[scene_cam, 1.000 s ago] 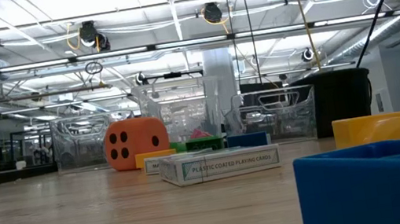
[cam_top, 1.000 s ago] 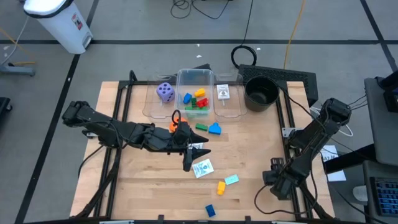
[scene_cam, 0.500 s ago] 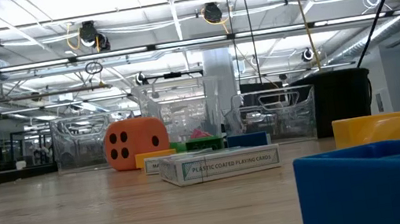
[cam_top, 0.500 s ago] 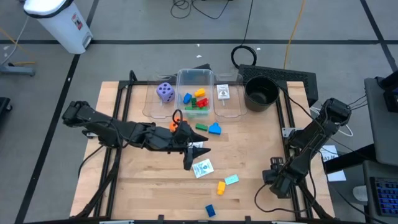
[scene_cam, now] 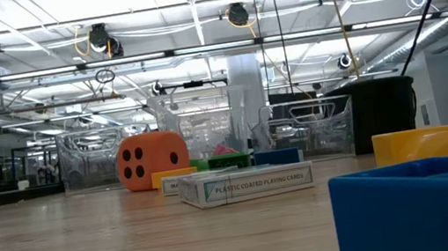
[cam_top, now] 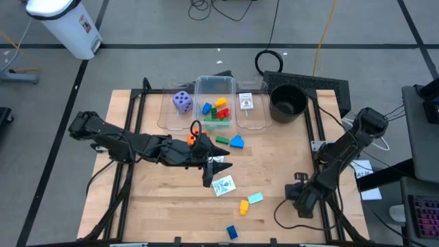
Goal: Pick & Place Toys
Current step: Put the green four stud game piece into the middle transparent bin
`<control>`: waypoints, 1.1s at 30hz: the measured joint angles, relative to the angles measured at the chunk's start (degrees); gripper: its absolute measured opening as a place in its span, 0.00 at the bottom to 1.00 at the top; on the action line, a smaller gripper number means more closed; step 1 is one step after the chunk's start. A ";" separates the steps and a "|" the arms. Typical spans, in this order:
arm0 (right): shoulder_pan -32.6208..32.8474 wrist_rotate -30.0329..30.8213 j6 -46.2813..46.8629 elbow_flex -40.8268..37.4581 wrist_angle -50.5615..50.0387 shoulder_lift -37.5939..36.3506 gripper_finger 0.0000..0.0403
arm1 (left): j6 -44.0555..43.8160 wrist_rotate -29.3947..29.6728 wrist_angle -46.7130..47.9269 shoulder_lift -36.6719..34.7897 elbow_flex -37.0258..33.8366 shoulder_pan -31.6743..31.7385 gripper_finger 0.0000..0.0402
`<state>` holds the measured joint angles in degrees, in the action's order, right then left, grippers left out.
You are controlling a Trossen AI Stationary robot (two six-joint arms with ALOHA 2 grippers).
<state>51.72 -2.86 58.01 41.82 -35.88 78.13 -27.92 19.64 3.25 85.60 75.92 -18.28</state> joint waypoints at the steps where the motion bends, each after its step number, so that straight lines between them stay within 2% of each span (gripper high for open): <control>1: -0.94 0.17 -0.36 0.00 1.11 -0.64 0.30 | -0.32 0.00 -0.02 0.00 0.00 0.05 0.57; 7: -8.19 6.36 -0.63 0.00 5.33 -7.38 0.31 | -2.28 -1.36 -0.20 0.00 0.00 0.33 0.57; 14: -17.92 20.55 -4.43 0.02 27.21 -17.70 0.32 | -2.11 -1.64 -0.57 0.00 0.00 -0.24 0.57; 17: -21.93 23.98 -5.38 0.07 35.78 -19.59 0.32 | 0.34 -2.12 -1.51 0.01 0.00 -0.42 0.57; 20: -25.47 23.62 -3.67 0.07 44.95 -19.30 0.32 | 7.12 -5.07 -6.03 0.04 0.13 -0.81 0.57; 24: -28.17 20.45 -1.33 0.07 58.95 -16.32 0.32 | 21.57 -5.65 -7.76 0.04 1.20 -2.37 0.57; 29: -30.50 16.97 3.36 0.07 72.68 -11.80 0.32 | 37.21 -2.66 -7.25 0.04 1.55 -4.00 0.57; 33: -32.63 13.12 6.01 0.07 79.71 -8.83 0.32 | 41.05 1.37 -5.90 0.04 1.55 -3.65 0.57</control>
<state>19.09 10.26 64.02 41.89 43.83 69.30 13.13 21.01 -2.64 85.65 77.47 -21.93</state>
